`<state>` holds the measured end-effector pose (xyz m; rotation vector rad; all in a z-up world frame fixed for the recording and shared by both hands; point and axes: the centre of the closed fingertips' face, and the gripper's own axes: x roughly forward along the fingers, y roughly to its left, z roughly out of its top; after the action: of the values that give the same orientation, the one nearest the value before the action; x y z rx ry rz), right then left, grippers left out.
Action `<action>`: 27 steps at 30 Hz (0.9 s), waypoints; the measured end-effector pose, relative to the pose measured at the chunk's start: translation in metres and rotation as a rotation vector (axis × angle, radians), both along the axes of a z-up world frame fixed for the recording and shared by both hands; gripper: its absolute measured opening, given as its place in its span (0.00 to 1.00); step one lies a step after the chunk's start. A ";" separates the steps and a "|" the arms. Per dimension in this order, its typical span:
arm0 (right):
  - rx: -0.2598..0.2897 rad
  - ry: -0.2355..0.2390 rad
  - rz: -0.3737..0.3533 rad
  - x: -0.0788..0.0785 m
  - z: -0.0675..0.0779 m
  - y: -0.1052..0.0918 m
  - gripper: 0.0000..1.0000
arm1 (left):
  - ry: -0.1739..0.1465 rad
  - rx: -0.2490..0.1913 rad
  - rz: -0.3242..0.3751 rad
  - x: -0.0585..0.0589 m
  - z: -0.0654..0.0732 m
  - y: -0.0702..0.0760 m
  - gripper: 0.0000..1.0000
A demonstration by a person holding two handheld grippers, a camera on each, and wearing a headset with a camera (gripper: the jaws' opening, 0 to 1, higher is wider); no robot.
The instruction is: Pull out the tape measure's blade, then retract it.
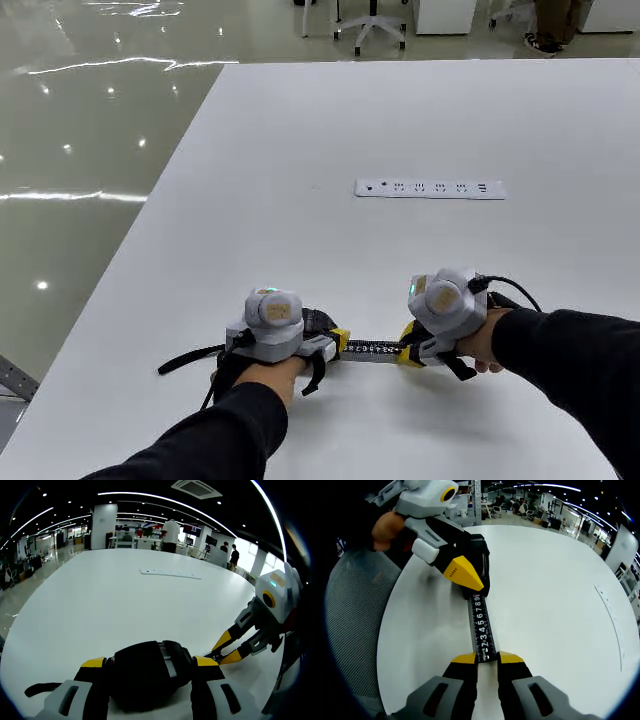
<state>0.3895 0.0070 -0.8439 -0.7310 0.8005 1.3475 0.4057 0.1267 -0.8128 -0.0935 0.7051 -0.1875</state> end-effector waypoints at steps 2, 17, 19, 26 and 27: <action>0.000 0.001 -0.001 0.000 0.000 0.001 0.10 | 0.000 -0.001 0.000 0.000 0.000 0.000 0.63; 0.031 -0.008 0.010 -0.007 0.001 0.028 0.10 | 0.004 -0.006 -0.006 0.000 0.001 0.000 0.63; 0.032 -0.007 0.013 -0.008 0.001 0.032 0.10 | 0.004 -0.007 -0.006 0.000 0.000 0.000 0.63; 0.037 -0.005 0.023 -0.004 0.003 0.040 0.10 | 0.006 -0.010 -0.005 0.000 0.000 0.000 0.63; 0.035 -0.001 0.019 -0.004 0.003 0.040 0.10 | 0.005 -0.010 -0.004 0.000 0.000 0.000 0.63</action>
<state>0.3860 0.0470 -0.8412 -0.7134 0.7687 1.3746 0.4057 0.1267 -0.8127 -0.1024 0.7098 -0.1949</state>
